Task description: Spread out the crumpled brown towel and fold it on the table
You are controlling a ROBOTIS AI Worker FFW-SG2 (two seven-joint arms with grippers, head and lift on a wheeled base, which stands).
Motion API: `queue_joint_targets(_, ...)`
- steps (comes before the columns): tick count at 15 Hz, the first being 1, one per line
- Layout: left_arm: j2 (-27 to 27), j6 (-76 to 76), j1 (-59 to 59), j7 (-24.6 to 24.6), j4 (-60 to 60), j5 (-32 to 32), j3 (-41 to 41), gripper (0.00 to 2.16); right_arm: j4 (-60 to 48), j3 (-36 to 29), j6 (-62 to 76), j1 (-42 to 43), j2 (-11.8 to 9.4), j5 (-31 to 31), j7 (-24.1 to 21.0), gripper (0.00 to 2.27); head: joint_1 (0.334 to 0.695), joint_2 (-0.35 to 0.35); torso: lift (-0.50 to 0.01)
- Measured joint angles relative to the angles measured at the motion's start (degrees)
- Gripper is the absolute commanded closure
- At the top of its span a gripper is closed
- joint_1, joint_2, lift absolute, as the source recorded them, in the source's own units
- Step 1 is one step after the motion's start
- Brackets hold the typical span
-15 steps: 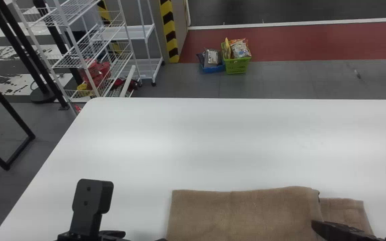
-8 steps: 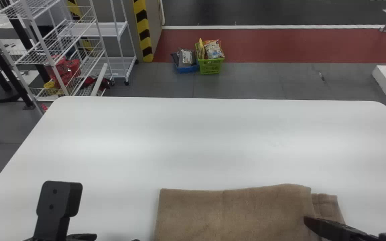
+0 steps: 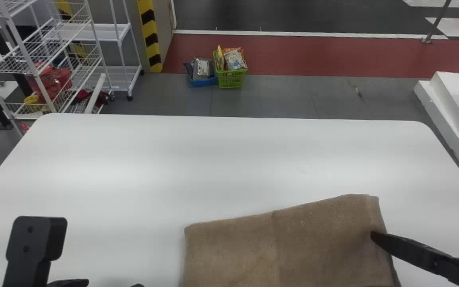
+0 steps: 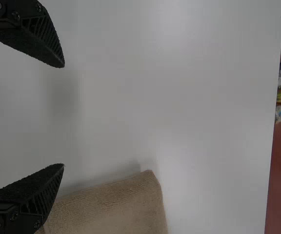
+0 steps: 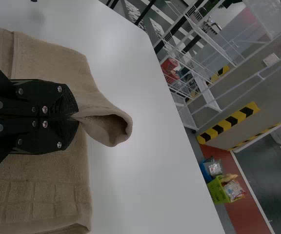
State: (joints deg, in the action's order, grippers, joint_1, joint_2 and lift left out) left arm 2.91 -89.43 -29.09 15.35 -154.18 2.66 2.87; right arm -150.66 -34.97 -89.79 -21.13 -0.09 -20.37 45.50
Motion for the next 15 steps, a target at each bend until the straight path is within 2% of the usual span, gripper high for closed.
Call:
queue_joint_targets(5, -0.01, 0.00, 0.17, 0.20, 0.03, -0.24, 0.00, 0.09, 3.32, -0.91, 0.00, -3.29, 0.00, 1.51, 1.49, 1.65, 0.695, -0.076, -0.127)
queue_joint_targets(8, -0.01, 0.00, 0.36, 0.47, 0.10, -0.24, -0.18, 0.09, 5.88, -0.76, 0.00, -3.68, 0.00, 4.35, 0.74, 1.65, 0.695, -0.104, -0.127)
queue_joint_targets(12, -0.01, 0.00, 0.16, 0.39, -0.17, -0.16, -0.30, 0.09, 9.72, -0.86, 0.00, -0.68, 0.00, 8.68, 0.84, 1.64, 0.695, -0.153, -0.127)
queue_joint_targets(15, -0.01, 0.00, -0.16, 0.06, -0.53, 0.05, -0.70, 0.09, 11.77, -0.92, 0.00, 1.71, 0.00, 10.59, 1.17, 1.48, 0.695, -0.171, -0.127)
